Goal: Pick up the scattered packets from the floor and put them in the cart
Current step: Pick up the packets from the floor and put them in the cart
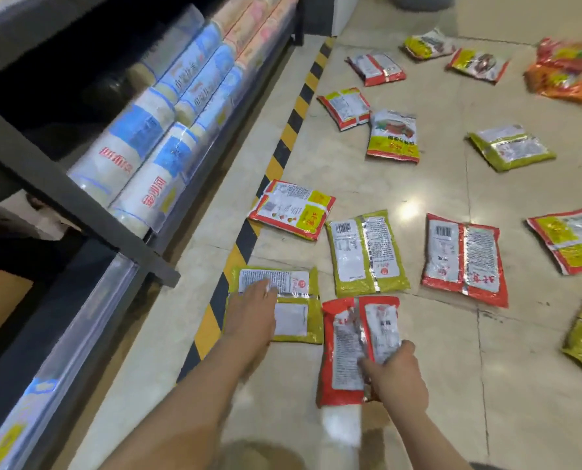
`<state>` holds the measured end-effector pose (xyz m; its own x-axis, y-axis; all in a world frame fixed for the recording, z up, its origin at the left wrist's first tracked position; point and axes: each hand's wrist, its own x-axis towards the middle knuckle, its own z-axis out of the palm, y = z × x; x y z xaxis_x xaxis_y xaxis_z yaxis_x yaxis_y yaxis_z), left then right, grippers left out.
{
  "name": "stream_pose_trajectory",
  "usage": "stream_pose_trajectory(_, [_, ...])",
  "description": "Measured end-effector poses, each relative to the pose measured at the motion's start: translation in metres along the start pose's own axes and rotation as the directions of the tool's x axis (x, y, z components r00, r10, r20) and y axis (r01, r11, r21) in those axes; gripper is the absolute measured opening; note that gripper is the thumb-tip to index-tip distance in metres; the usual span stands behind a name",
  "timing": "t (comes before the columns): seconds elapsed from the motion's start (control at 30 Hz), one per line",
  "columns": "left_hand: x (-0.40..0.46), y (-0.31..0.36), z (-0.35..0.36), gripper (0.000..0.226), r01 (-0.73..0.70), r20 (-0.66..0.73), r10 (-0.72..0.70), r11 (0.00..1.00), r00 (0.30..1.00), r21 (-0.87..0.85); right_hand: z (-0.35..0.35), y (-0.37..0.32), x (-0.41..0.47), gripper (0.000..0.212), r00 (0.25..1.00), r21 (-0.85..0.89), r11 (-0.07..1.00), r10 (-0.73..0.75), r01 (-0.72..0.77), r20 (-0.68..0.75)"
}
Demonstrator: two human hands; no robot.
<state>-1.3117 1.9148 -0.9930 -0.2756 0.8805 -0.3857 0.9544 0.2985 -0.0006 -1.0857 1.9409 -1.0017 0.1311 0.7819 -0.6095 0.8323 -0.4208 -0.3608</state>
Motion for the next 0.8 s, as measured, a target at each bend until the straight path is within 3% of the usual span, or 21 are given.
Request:
stream_pose_trajectory(0.2, [0.072, -0.017, -0.001, 0.077, -0.110, 0.146, 0.101, 0.992, 0.984, 0.060, 0.015, -0.003, 0.016, 0.077, 0.998, 0.248, 0.967, 0.058, -0.066, 0.039])
stream_pose_trajectory(0.4, [0.083, -0.021, 0.005, 0.077, -0.032, 0.278, 0.034, 0.999, 0.960, -0.010, 0.020, 0.004, 0.033, 0.066, 0.971, 0.486, 0.842, 0.171, -0.233, 0.169])
stream_pose_trajectory(0.5, [0.072, -0.021, 0.006, 0.074, 0.101, 0.374, -0.008, 0.968, 0.927, -0.230, 0.011, 0.001, 0.029, 0.017, 0.960, 0.616, 0.744, 0.129, -0.258, 0.247])
stream_pose_trajectory(0.67, [0.038, -0.011, -0.006, 0.032, 0.355, 0.424, -0.065, 0.667, 0.903, -0.655, -0.010, -0.005, 0.018, 0.018, 0.986, 0.711, 0.690, 0.019, -0.134, 0.168])
stream_pose_trajectory(0.8, [0.003, 0.010, -0.037, 0.032, 0.373, 0.355, -0.117, 0.350, 0.927, -0.859, -0.054, -0.012, -0.005, 0.021, 0.997, 0.722, 0.691, -0.041, -0.015, 0.060])
